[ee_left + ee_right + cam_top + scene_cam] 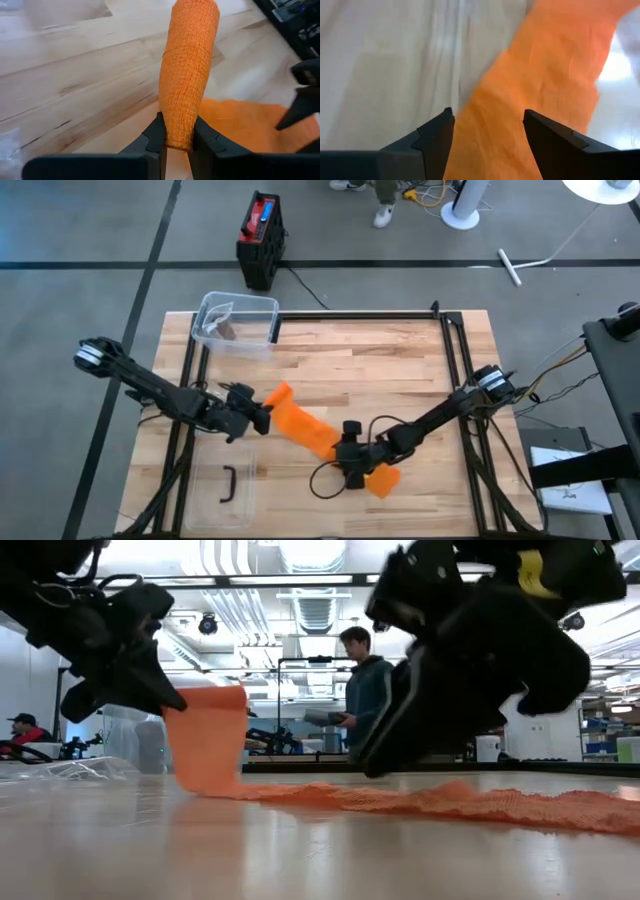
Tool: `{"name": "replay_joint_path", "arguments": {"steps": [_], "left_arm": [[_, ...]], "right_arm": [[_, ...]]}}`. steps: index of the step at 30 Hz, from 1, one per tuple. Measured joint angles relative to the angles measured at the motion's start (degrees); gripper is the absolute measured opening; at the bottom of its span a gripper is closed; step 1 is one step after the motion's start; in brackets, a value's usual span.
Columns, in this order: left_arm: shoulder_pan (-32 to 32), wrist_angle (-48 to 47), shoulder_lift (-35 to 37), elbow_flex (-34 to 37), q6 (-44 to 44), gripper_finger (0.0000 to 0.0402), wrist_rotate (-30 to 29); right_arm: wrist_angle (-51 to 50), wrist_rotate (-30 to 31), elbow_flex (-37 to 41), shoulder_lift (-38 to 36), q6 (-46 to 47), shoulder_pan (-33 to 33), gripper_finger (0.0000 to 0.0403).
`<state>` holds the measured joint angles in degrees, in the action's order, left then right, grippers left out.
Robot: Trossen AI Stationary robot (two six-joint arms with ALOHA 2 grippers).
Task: Roll bandage
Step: Roll the orange bandage
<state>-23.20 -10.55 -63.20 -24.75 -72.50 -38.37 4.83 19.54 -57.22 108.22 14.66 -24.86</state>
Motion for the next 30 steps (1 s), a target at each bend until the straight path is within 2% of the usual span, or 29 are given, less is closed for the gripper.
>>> {"name": "replay_joint_path", "arguments": {"steps": [8, 17, 23, 30], "left_arm": [[0.0, 1.09, -6.44, 0.12, -3.82, 0.0047, -0.01], [0.39, 0.94, -16.02, 1.33, -9.57, 0.0048, 0.35], [0.42, -2.41, -15.78, 1.79, -10.71, 0.0048, 0.16], [0.46, -9.9, -11.78, 2.03, -10.57, 0.0048, 1.53]], "right_arm": [[2.0, 2.03, -5.82, 1.09, -8.89, 2.87, 0.0228], [15.23, 2.01, -10.65, 11.7, -10.69, 7.75, 0.0235], [15.2, 1.57, -16.13, 17.21, -10.77, 9.22, 0.0237], [16.78, 0.96, -18.61, 17.16, -9.8, 10.87, 0.0228]]}}
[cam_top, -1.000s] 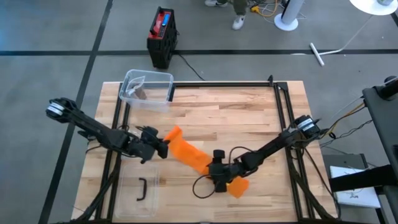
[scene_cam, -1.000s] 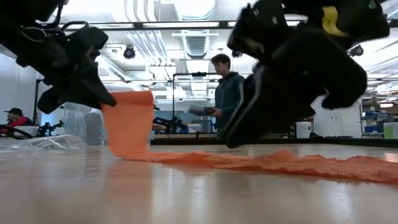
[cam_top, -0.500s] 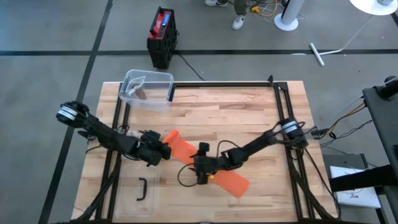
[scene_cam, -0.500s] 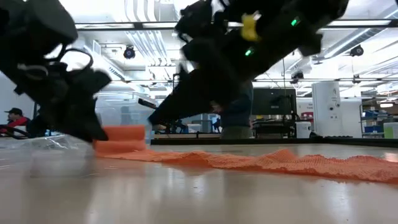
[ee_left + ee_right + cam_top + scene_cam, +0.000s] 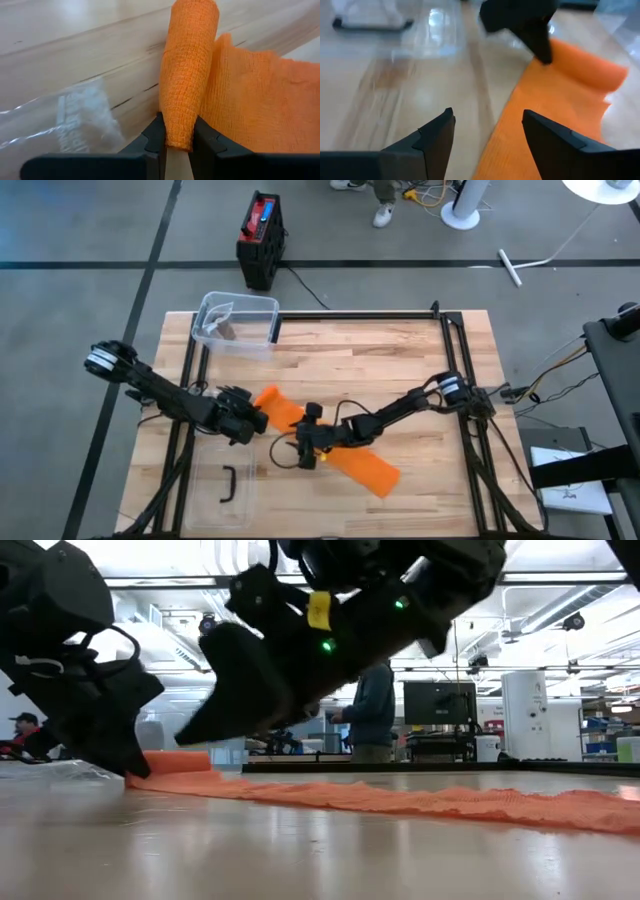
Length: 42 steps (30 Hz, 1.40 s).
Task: Roll bandage
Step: Roll the orange bandage
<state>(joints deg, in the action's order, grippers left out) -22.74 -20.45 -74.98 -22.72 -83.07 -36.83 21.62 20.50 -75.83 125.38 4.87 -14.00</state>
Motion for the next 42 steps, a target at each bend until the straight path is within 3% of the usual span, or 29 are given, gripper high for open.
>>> {"name": "replay_joint_path", "arguments": {"steps": [10, 19, 32, 42], "left_arm": [[-0.07, -1.1, -0.81, -0.07, 0.0, 0.0048, -0.14], [-0.02, -1.7, -0.76, -0.07, 0.0, 0.0049, 0.13], [0.02, -3.23, 0.73, 0.09, -0.64, 0.005, 0.32], [0.93, -5.87, 4.58, 0.68, -2.12, 0.0088, 3.85]], "right_arm": [[12.01, 0.07, -0.29, 5.56, 1.53, 4.28, 0.0234], [11.32, 0.08, -5.7, 11.4, 1.11, 5.33, 0.022], [3.81, 0.17, -6.05, 11.15, 4.6, 6.62, 0.0224], [3.1, 0.1, -5.95, 11.17, 4.32, 6.62, 0.0216]]}}
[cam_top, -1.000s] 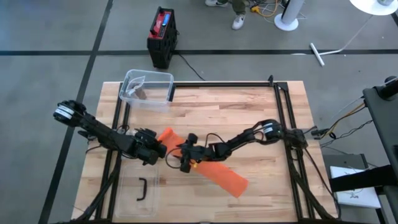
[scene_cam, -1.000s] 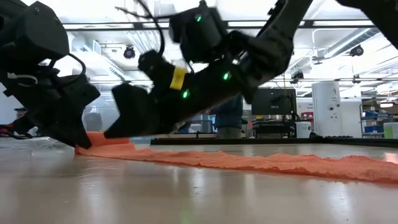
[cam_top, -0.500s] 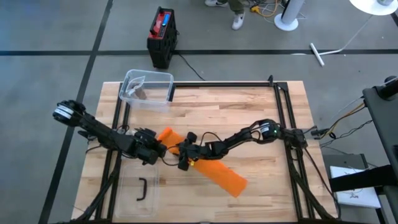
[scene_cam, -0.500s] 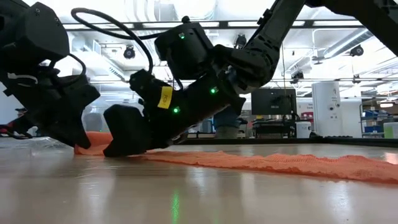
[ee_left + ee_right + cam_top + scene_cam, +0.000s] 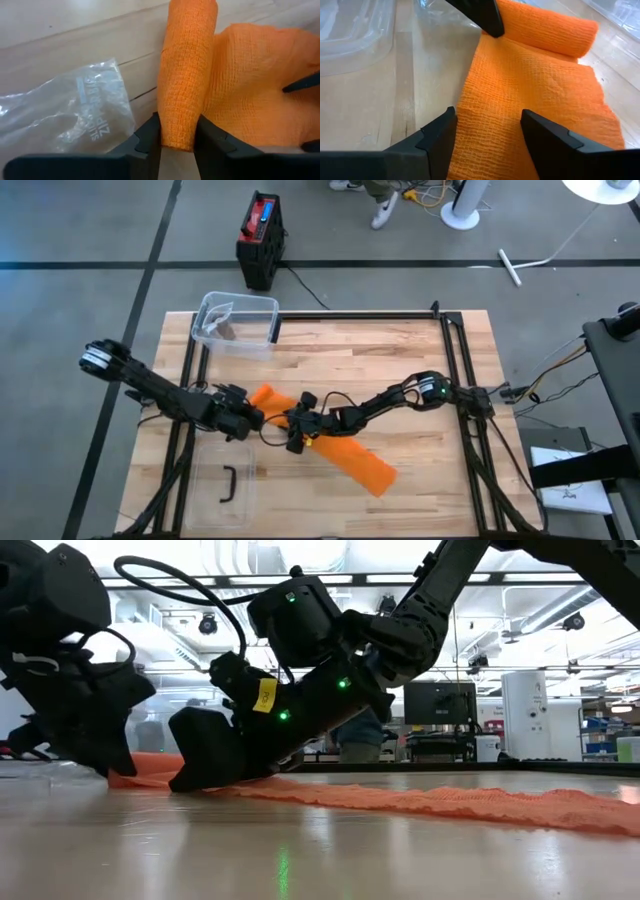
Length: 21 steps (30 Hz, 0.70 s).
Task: Roll bandage
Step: Roll the orange bandage
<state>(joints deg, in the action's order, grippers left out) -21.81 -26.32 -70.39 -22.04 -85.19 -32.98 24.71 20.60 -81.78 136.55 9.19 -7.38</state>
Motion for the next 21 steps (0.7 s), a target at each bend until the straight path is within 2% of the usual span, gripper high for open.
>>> {"name": "replay_joint_path", "arguments": {"steps": [8, 13, 21], "left_arm": [[0.27, 1.83, 5.75, 4.7, -4.46, 0.0112, -0.09], [0.3, 6.1, 10.47, 8.23, -3.95, 0.0118, -0.78], [0.34, 5.85, 13.9, 9.24, -3.89, 0.0122, -3.26]], "right_arm": [[0.02, 0.31, 0.07, 0.07, -0.07, -0.22, 0.0226], [-0.11, 0.28, 0.07, 0.09, 0.0, -0.4, 0.0219], [-0.11, 0.2, 0.12, 0.1, 0.13, -0.46, 0.0221]]}}
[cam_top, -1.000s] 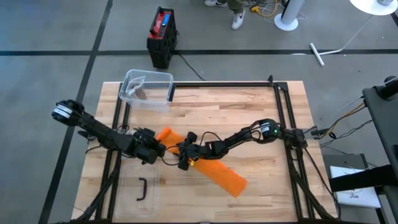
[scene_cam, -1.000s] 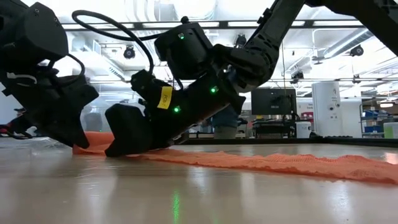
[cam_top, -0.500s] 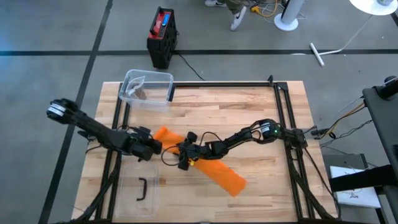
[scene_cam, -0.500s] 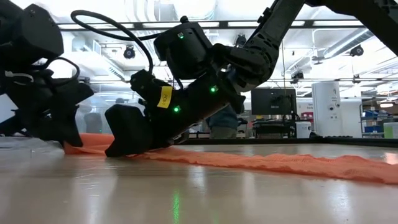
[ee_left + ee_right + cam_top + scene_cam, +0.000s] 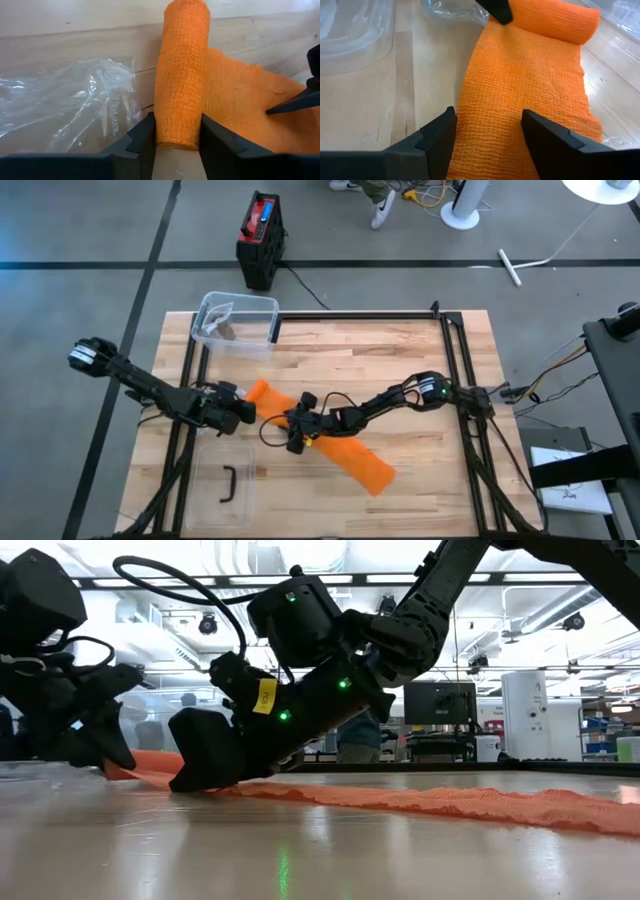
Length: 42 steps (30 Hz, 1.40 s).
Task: Roll bandage
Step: Roll the orange bandage
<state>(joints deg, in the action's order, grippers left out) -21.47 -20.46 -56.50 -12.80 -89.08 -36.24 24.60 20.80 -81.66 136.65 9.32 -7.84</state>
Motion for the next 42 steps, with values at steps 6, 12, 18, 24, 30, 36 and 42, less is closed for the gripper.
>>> {"name": "replay_joint_path", "arguments": {"steps": [6, 12, 18, 24, 30, 36, 42], "left_arm": [[0.0, 0.06, -1.13, 0.0, -0.06, 0.0153, -0.28], [0.0, 0.04, -2.48, -0.02, -0.54, 0.0186, -0.71], [0.0, -0.05, -2.88, 0.28, -2.34, 0.016, -2.45], [0.04, 1.49, -2.73, 1.52, -2.99, 0.0046, -3.81], [0.05, 2.11, -1.64, 2.06, -3.02, 0.0029, -4.89], [0.13, -1.32, 0.85, 2.29, -6.61, 0.0023, -11.16], [0.11, -1.54, 5.46, 2.89, -7.31, 0.0023, -12.15]], "right_arm": [[0.0, -0.12, 0.03, 0.01, 0.05, 0.0, 0.0225], [0.0, -0.2, 0.03, 0.0, 0.07, 0.0, 0.0216], [0.02, -0.22, 0.03, 0.01, 0.07, -0.02, 0.0222], [0.0, -0.22, 0.06, 0.01, 0.0, -0.02, 0.0226], [-0.01, -0.22, 0.06, 0.01, 0.02, -0.02, 0.0219], [-0.52, -0.2, 0.03, -0.02, 0.09, -0.04, 0.0217], [-0.69, -0.17, 0.03, -0.02, 0.11, -0.15, 0.0226]]}}
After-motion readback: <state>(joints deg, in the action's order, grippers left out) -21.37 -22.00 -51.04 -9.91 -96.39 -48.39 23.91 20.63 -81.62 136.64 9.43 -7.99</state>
